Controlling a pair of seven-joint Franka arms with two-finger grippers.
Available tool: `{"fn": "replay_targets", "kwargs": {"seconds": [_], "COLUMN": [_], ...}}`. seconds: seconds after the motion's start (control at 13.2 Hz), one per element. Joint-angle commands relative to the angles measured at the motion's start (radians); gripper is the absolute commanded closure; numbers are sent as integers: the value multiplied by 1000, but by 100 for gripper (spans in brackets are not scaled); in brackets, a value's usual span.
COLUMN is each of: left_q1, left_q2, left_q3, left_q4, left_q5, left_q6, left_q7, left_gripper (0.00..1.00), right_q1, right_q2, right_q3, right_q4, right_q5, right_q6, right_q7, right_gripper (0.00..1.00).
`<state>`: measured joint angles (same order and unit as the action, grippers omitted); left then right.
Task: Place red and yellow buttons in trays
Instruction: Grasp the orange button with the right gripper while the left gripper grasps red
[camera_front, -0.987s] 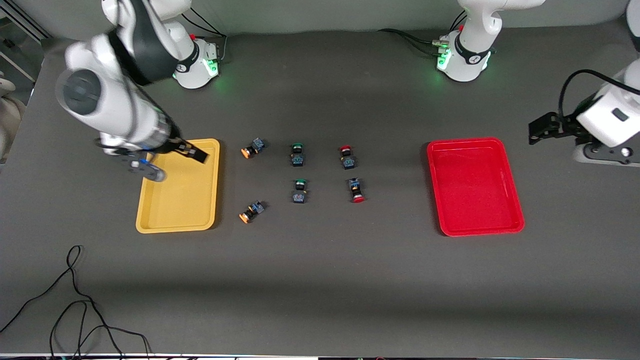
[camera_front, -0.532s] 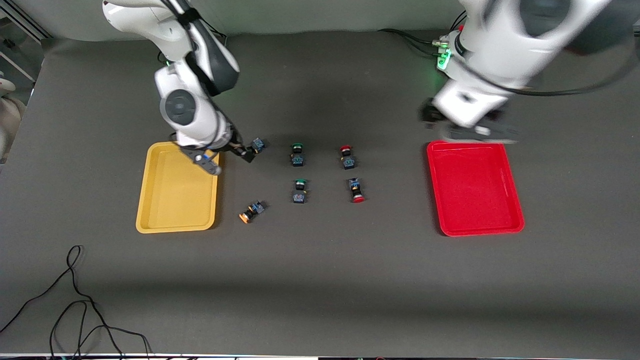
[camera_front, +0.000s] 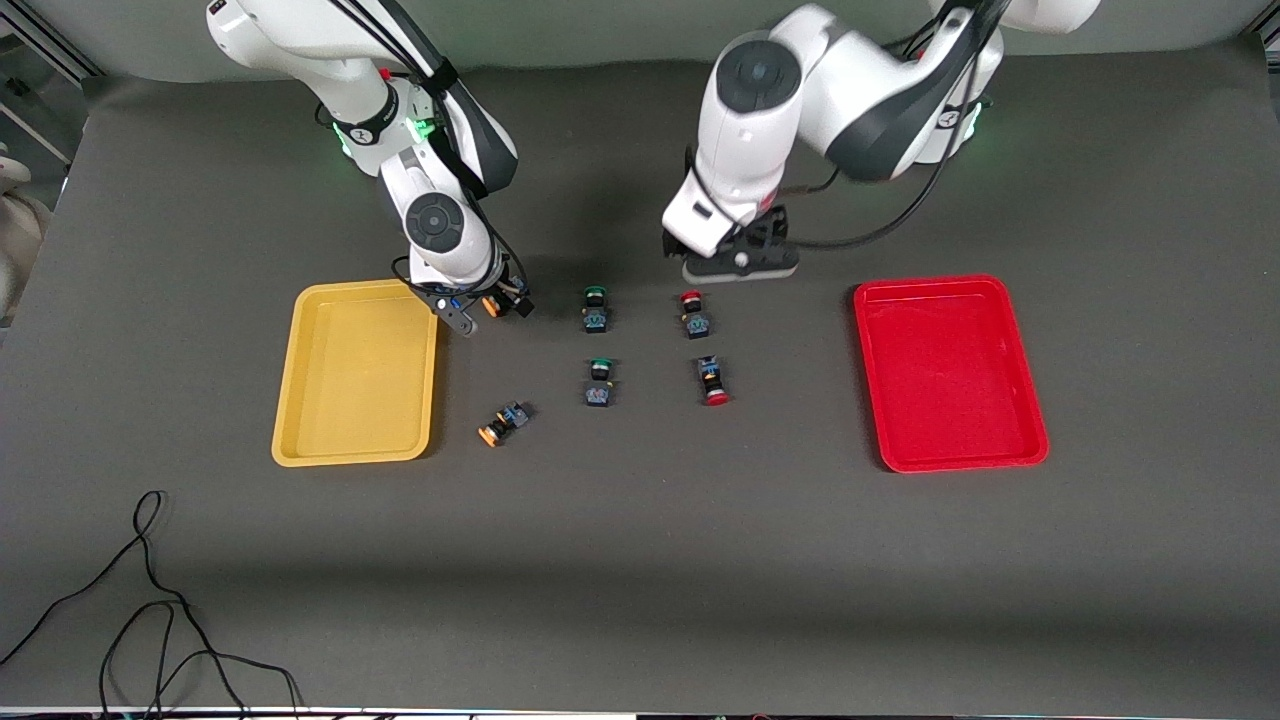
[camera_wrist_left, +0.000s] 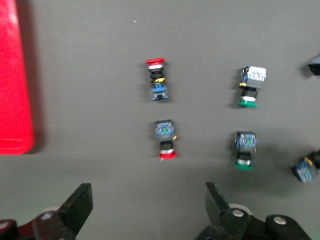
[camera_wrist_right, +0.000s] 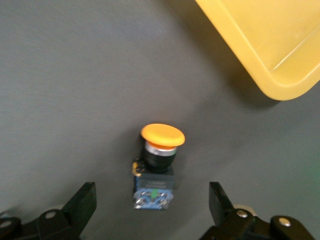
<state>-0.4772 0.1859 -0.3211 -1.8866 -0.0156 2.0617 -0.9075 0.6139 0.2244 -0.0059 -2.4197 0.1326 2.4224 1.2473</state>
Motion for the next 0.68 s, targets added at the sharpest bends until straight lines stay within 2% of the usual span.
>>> {"fn": "replay_targets", "kwargs": {"seconds": [0.0, 0.08, 0.15, 0.46, 0.61], "left_q1": [-63, -67, -67, -63, -66], "left_q2": [44, 93, 131, 266, 314], "left_q3": [17, 17, 19, 27, 30], "left_q4": [-108, -105, -108, -108, -108], "left_q5": [22, 34, 51, 155, 164], "left_q6": [164, 190, 233, 336, 368], "left_q7": [-122, -125, -134, -198, -206], "left_gripper": [0, 0, 0, 0, 0], "right_q1": [21, 24, 38, 41, 40], "right_q2": [21, 35, 41, 44, 33], "right_q3": [-11, -9, -11, -11, -12], "right_q4": [-19, -30, -42, -45, -42], "right_q5": [10, 10, 10, 10, 10], "right_q6": [55, 81, 110, 121, 119], "right_q7": [27, 27, 27, 27, 26], "right_gripper": [2, 6, 15, 65, 80]}}
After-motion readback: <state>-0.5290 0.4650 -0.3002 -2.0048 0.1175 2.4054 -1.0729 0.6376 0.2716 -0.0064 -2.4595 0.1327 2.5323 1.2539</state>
